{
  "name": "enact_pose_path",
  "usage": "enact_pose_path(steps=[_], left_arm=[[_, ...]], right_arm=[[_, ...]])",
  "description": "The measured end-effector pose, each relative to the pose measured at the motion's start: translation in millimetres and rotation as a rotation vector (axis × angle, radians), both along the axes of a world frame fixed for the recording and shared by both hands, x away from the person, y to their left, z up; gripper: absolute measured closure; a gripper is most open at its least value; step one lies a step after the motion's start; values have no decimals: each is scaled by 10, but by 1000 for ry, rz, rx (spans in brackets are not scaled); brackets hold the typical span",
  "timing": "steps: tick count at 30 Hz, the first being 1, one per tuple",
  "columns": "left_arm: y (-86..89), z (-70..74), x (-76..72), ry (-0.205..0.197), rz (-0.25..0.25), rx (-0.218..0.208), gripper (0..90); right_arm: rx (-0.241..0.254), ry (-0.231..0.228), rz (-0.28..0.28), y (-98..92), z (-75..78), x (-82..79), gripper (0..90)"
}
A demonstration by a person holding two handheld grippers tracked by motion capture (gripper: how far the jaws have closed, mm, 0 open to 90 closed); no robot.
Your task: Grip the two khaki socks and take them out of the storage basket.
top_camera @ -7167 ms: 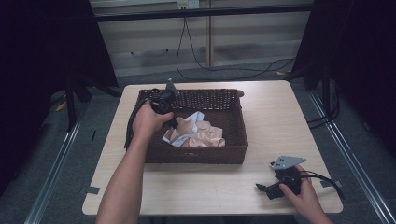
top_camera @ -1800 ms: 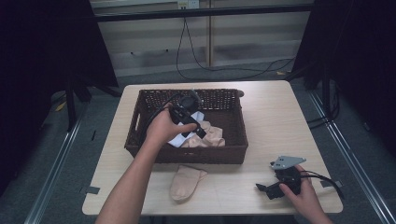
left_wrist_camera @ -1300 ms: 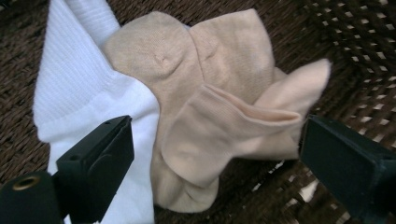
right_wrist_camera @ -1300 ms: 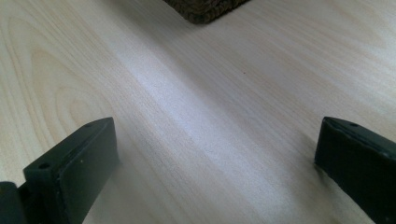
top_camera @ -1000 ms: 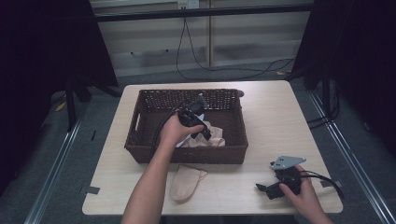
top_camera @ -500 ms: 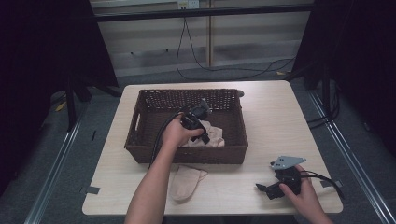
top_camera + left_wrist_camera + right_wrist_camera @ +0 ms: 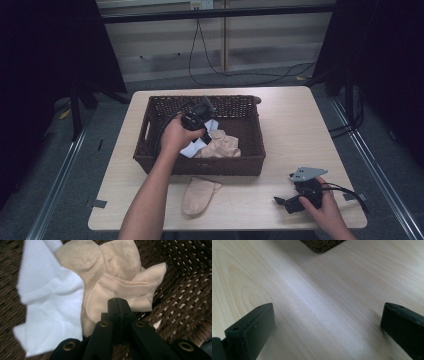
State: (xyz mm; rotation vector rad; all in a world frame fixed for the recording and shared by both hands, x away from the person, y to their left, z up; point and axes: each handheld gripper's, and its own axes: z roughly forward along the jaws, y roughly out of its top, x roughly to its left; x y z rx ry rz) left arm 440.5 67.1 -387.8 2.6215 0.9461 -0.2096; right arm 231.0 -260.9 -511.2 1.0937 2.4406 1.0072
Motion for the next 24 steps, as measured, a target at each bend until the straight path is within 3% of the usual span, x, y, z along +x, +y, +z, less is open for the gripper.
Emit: enact_pose_path(steps=[3,7,8,9,11,12,13,15,17,19,20,23,24], left_arm=[[85,116,-13,15,21,-19,900],[114,151,-21,7,31,-35,900],[97,125,-24,3,14,-40,900],[97,125,-24,3,14,-40,854],[-1,-34,-24,-34,-3,-64,357],[-1,-34,-24,-34,-3,-64,346],[-69,-143,-19,3,-15,-20,351],[-101,-196,-12,-1,-35,-21,303],[-170,-300,-2,-47,-91,-2,215],[-220,-364,12,-35,-104,-29,175],[-285,-422,16,-33,-118,-25,101],[-343,-470,18,-30,-134,-25,58],[-364,-495,26,-31,-137,-6,58]], right_arm=[[-2,-7,0,-2,-1,3,0],[0,-1,0,0,0,0,0],[0,-1,-1,0,0,0,0],[-1,-1,-1,0,0,0,0],[-2,-7,-1,-2,-1,3,0],[-1,-3,0,0,0,1,0],[-1,-1,-1,0,0,0,0],[-2,-7,0,-2,-1,3,0],[0,1,-2,0,0,-1,0],[0,1,-2,0,1,-1,0],[0,1,-2,0,1,-1,0],[0,1,-1,0,1,-1,0],[-1,1,-1,0,1,-1,0]])
